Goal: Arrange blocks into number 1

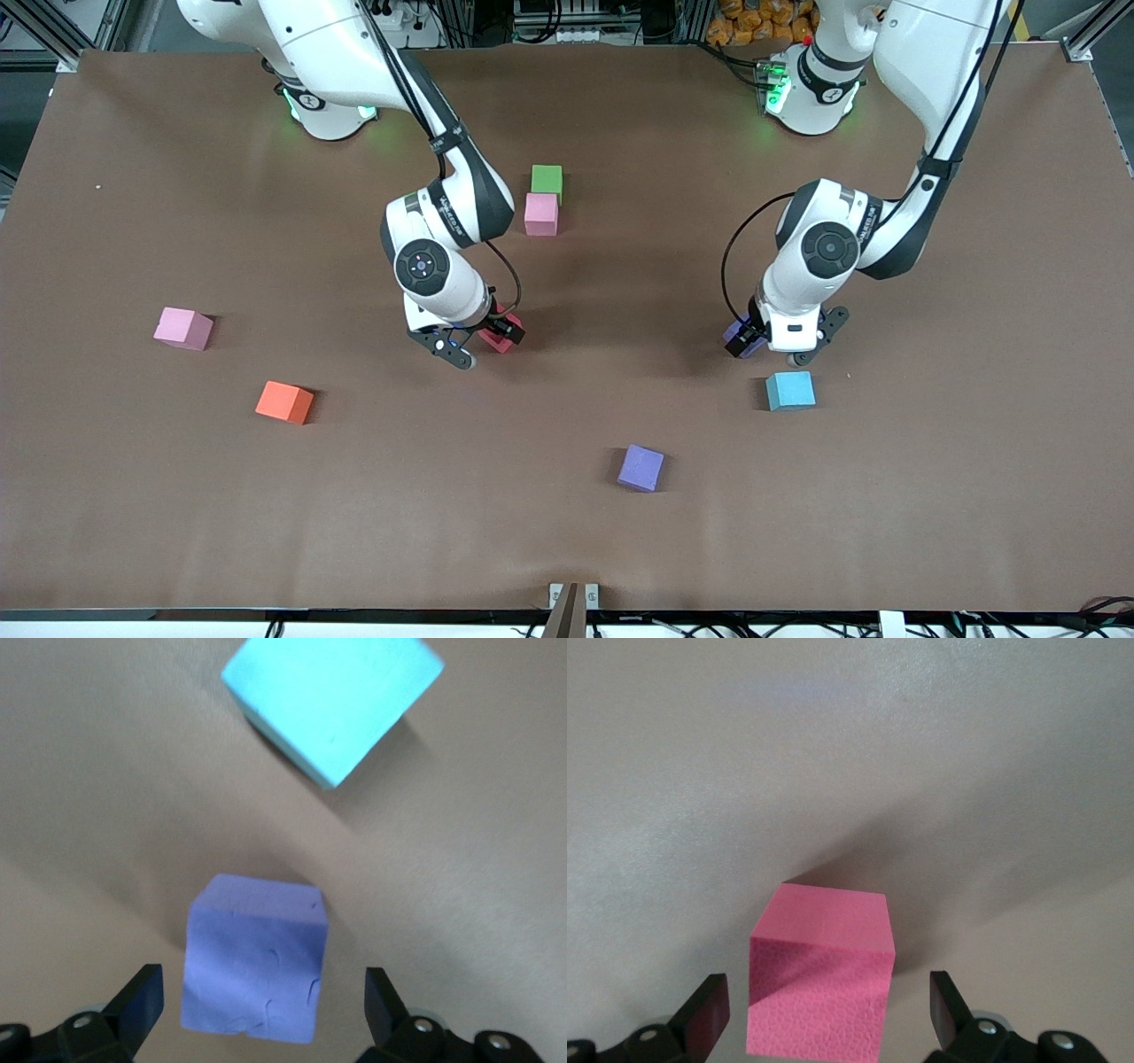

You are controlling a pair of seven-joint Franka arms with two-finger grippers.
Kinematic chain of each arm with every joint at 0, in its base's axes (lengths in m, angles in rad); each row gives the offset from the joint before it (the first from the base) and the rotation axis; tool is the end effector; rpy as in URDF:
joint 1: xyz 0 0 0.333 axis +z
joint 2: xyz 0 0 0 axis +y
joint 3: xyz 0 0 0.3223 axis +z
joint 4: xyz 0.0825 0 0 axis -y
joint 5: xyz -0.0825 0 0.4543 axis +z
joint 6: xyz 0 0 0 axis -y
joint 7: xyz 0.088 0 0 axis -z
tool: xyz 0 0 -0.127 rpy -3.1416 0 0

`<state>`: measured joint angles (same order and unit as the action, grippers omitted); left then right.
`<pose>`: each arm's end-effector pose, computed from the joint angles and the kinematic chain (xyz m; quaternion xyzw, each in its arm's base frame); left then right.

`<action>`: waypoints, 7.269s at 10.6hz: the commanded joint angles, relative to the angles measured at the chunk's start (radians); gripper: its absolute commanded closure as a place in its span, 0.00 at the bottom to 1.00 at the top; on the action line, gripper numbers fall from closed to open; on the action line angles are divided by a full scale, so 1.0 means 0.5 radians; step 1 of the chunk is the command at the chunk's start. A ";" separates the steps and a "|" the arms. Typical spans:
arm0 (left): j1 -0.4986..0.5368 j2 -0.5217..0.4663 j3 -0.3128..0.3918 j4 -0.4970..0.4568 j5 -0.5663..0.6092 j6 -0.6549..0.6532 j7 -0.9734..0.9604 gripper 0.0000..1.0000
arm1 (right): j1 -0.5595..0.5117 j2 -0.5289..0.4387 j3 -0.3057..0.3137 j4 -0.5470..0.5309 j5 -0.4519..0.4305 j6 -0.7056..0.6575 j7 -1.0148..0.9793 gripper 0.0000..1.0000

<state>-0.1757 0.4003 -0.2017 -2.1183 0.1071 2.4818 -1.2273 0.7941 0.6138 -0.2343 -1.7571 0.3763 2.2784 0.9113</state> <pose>0.5736 -0.2313 0.1517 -0.9250 -0.3796 0.0140 0.0045 0.5898 0.3935 0.1567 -0.9567 0.2805 0.0709 0.0308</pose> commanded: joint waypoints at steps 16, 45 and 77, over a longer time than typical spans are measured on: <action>-0.001 0.049 0.008 0.116 0.136 -0.009 0.046 1.00 | 0.442 -0.258 -0.007 -0.232 -0.243 -0.164 -0.393 1.00; -0.482 0.113 -0.041 0.422 0.209 -0.073 0.196 1.00 | 0.618 -0.687 -0.551 -0.373 -0.259 -0.512 -0.779 0.00; -1.293 0.872 -0.041 1.475 0.065 -0.711 0.181 1.00 | -0.981 0.251 -0.234 0.308 0.060 -0.111 -1.991 1.00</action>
<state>-0.8056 0.8291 -0.2295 -1.4026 0.1586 2.1436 -1.1219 0.3028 0.7499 -0.3579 -1.6199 0.3883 2.2459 -0.0792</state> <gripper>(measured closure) 0.441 0.357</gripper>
